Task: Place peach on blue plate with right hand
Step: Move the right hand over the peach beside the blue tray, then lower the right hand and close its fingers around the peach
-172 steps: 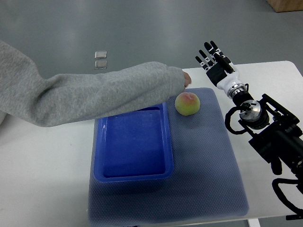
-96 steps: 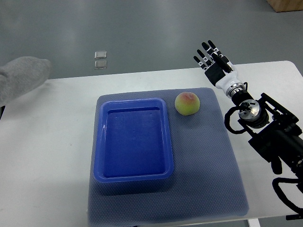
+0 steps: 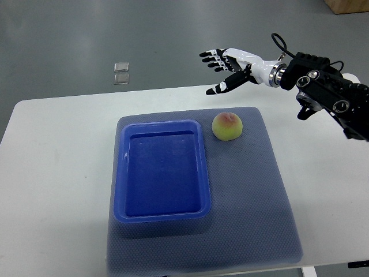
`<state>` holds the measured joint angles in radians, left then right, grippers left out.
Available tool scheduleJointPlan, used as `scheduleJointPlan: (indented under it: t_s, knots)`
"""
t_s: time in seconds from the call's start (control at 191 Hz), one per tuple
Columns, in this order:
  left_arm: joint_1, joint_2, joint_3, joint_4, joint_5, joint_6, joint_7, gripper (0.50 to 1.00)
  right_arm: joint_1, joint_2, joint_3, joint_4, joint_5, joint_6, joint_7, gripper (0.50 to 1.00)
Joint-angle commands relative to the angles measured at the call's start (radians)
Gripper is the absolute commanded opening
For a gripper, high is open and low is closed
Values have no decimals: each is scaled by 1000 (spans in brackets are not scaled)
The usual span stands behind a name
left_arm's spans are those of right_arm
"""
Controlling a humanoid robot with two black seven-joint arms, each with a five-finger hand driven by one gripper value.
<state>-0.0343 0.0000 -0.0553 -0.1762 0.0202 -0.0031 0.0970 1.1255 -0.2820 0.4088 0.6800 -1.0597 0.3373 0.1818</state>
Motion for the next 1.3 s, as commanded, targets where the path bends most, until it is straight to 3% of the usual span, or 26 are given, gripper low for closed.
scheduleJointPlan:
  t_s: [0.0, 0.172, 0.308, 0.664, 0.951, 1.296]
  knots:
    - [-1, 0, -1, 0, 0, 0, 0, 1000, 149, -51, -222, 53, -164, 54, -1, 930]
    - [-1, 0, 0, 1, 0, 0, 0, 1000, 393, -65, -554, 157, -183, 180, -10, 932]
    - [-1, 0, 0, 1, 0, 0, 0, 1000, 412, -39, -604, 164, -195, 216, -39, 932]
    - [-1, 0, 0, 0, 0, 0, 0, 1000, 335, 7, -605, 151, -215, 166, -42, 930]
    - [-1, 0, 0, -2, 0, -1, 0, 1000, 243, 73, -616, 59, -246, 62, -44, 930]
    - [-1, 0, 0, -16, 0, -1, 0, 1000, 174, 84, -617, 4, -267, 3, -42, 926]
